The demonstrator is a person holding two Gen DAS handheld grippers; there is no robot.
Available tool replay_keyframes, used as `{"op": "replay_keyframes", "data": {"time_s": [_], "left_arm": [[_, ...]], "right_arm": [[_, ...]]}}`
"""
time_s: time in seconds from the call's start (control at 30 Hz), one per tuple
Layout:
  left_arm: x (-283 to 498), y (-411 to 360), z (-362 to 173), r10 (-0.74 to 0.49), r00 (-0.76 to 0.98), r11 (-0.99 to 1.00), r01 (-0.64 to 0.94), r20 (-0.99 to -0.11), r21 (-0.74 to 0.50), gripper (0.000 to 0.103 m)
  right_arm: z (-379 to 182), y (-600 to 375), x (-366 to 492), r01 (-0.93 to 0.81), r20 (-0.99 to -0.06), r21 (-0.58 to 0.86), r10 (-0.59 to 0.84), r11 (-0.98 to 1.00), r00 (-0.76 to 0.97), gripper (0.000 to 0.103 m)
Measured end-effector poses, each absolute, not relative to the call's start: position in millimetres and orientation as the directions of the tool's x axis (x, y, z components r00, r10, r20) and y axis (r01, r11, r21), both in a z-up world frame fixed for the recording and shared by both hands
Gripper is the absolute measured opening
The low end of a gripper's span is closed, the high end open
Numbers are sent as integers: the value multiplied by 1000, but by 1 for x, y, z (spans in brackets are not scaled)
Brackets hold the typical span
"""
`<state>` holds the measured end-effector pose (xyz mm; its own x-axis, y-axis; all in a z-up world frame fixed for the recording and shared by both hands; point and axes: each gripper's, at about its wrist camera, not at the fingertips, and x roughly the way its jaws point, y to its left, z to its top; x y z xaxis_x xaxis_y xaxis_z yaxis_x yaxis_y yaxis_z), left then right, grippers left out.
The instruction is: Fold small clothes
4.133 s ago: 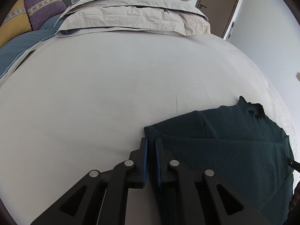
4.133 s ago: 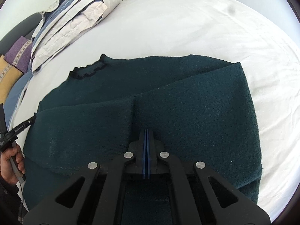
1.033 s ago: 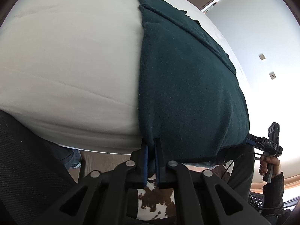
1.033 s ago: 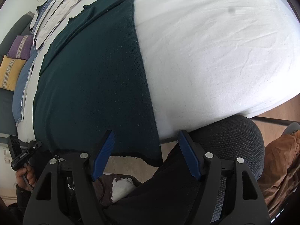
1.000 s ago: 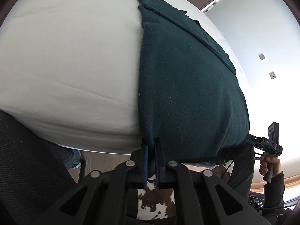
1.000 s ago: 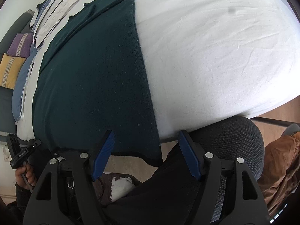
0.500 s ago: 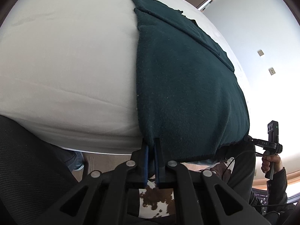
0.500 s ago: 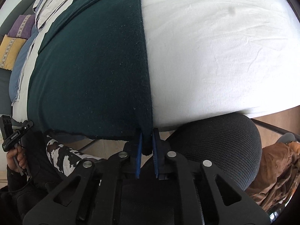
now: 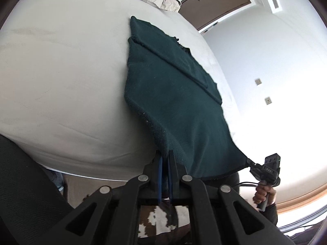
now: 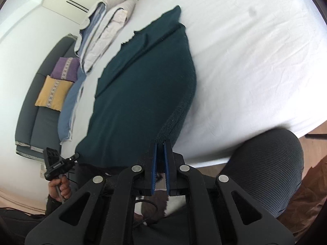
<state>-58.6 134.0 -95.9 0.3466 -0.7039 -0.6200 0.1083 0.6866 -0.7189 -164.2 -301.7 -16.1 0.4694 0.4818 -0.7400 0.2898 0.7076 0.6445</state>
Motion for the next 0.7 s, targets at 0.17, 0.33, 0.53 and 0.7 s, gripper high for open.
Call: {"op": "replay_keyframes", "data": {"time_s": [0.17,0.33,0.53,0.7], "left_arm": [[-47,142,-80,-766,394,580,82,-508,-810,4],[-21,145,-68,-793,446,488,61,-414,-870,4],[16,145,-56,-803,482,425,52,-350,-904,4],[51,147,-54,-800,508,390,36,-319,-920,4]], "right_arm": [[7,-291,-142,248,-658,712,503,657,560,6],[23,-306,-95,237,-601,755,501,611,623,6],[33,-340,-39,231,-571,767,473,599,670,6],[22,-368,1,252,-552,782,448,570,704,6]]}}
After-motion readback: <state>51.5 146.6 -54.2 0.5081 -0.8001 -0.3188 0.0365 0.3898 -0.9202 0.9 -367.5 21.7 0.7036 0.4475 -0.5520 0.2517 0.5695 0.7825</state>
